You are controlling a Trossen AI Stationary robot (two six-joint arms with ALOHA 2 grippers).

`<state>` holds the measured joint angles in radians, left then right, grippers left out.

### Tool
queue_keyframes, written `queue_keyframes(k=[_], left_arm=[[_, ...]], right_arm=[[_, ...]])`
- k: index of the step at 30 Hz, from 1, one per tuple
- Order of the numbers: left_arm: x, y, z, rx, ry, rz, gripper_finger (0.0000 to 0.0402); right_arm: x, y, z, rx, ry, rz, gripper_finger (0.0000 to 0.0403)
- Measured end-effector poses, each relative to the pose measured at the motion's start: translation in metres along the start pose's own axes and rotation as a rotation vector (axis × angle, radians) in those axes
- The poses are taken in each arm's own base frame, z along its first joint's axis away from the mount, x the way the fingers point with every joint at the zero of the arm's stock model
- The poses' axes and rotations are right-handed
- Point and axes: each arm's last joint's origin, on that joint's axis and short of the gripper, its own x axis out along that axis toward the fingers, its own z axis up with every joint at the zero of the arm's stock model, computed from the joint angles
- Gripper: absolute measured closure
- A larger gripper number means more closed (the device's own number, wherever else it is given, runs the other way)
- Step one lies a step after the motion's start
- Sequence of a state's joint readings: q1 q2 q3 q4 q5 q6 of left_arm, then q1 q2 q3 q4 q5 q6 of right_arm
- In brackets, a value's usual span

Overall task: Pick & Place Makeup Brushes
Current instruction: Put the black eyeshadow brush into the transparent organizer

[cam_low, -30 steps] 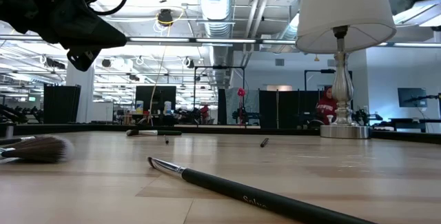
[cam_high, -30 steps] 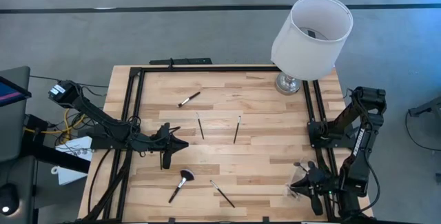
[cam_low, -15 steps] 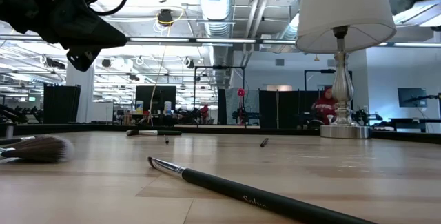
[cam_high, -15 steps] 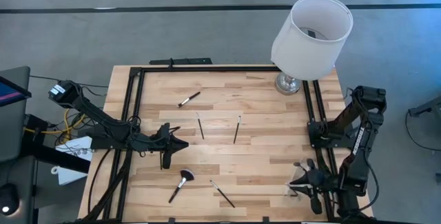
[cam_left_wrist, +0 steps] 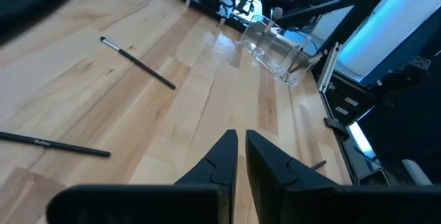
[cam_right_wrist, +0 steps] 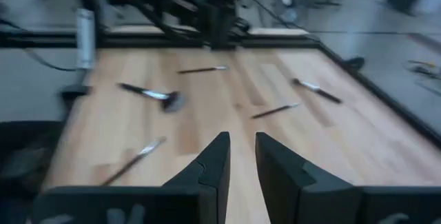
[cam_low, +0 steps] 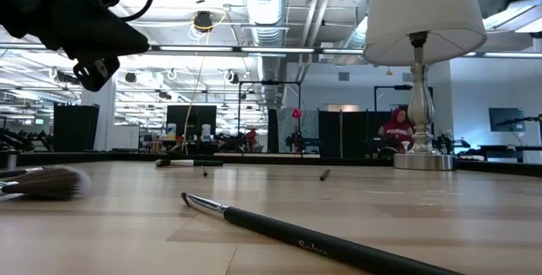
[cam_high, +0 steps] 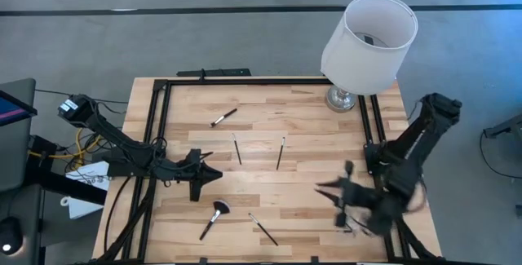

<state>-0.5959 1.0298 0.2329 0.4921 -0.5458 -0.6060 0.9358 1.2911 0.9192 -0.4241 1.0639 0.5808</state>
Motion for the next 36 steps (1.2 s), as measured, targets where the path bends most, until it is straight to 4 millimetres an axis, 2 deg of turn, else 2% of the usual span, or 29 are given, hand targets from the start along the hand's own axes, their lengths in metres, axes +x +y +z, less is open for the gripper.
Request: queue_keyframes(k=[4,8,12,16,23,27,36], left_arm=[[-0.001,-0.001,-0.001,0.003,0.002,-0.006,0.0374],[-0.001,-0.001,-0.001,0.003,0.001,-0.004,0.0374],[-0.001,0.0,-0.001,0.005,-0.016,0.035,0.0374],[-0.001,0.003,0.0,0.01,-0.046,0.098,0.0374],[0.002,0.01,0.0,0.026,-0.036,0.156,0.0374],[0.004,0.014,0.002,0.021,-0.043,0.185,0.0374],[0.008,0.026,0.005,0.02,-0.035,0.258,0.0374]], right_arm=[[0.046,-0.025,0.012,0.062,0.096,-0.033,0.0342],[0.084,-0.059,0.017,0.155,0.195,-0.072,0.0342],[0.112,-0.086,0.017,0.21,0.249,-0.114,0.0342],[0.135,-0.098,0.011,0.223,0.276,-0.143,0.0342],[0.167,-0.097,-0.002,0.179,0.296,-0.121,0.0342],[0.176,-0.103,0.0,0.15,0.283,-0.089,0.0342],[0.185,-0.134,0.037,0.12,0.201,-0.116,0.0342]])
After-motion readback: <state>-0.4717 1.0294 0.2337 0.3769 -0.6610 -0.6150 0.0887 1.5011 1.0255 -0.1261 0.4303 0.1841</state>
